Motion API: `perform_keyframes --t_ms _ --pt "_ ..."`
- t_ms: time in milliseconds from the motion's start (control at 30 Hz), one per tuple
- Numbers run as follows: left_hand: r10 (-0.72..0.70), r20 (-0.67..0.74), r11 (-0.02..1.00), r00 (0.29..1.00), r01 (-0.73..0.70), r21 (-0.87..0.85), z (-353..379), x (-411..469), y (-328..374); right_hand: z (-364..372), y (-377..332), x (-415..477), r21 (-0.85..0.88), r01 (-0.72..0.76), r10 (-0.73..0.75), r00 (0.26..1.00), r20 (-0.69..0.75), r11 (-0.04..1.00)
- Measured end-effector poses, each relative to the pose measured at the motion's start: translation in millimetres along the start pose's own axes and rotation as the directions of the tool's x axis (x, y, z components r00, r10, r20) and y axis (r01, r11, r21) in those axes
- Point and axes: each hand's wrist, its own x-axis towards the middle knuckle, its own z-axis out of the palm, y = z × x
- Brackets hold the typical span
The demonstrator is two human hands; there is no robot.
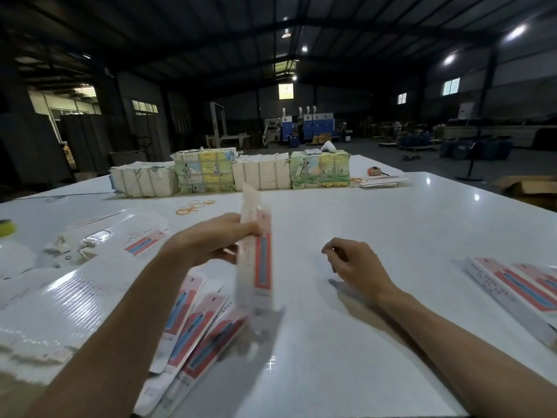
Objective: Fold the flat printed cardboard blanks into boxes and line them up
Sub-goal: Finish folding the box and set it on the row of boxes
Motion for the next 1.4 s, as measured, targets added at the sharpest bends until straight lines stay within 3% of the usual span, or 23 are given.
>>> perform_keyframes --t_ms 133,233,333,467,600,900,1033,1200,1300,1400 --pt "0.110 0.214 0.917 0.971 -0.016 -0.398 60 16 22 -3 0 5 0.084 0.048 -0.030 0.978 -0.204 0.995" --pt "0.131 0.319 0.819 0.939 0.079 -0.568 98 27 17 -7 5 7 0.127 0.036 0.007 0.947 -0.321 0.991" --pt "0.105 0.328 0.719 0.939 0.156 -0.677 120 33 -4 -9 7 10 0.166 0.029 0.029 0.940 -0.340 0.986" --pt "0.169 0.350 0.778 0.921 0.094 -0.622 133 39 -30 -3 4 12 0.118 0.132 -0.106 0.973 -0.206 0.984" --pt "0.244 0.329 0.718 0.912 0.058 -0.694 134 42 -31 5 -5 6 0.109 0.116 -0.115 0.993 -0.013 0.987" --pt "0.206 0.225 0.723 0.952 0.007 -0.691 134 34 -27 -1 -20 6 0.215 0.116 -0.116 0.993 -0.009 0.970" --pt "0.191 0.218 0.727 0.957 0.012 -0.687 132 33 -30 -1 -26 3 0.043 0.116 -0.115 0.993 -0.039 0.992" --pt "0.175 0.185 0.750 0.967 -0.009 -0.661 134 31 -30 -4 -26 1 0.019 0.147 -0.146 0.988 -0.044 0.989" --pt "0.191 0.203 0.762 0.960 -0.015 -0.647 134 30 -28 -5 -26 6 0.117 0.111 -0.105 0.993 -0.055 0.987" --pt "0.222 0.267 0.756 0.938 0.008 -0.655 135 29 -25 -10 -28 11 0.323 -0.036 0.046 0.999 -0.022 0.946"
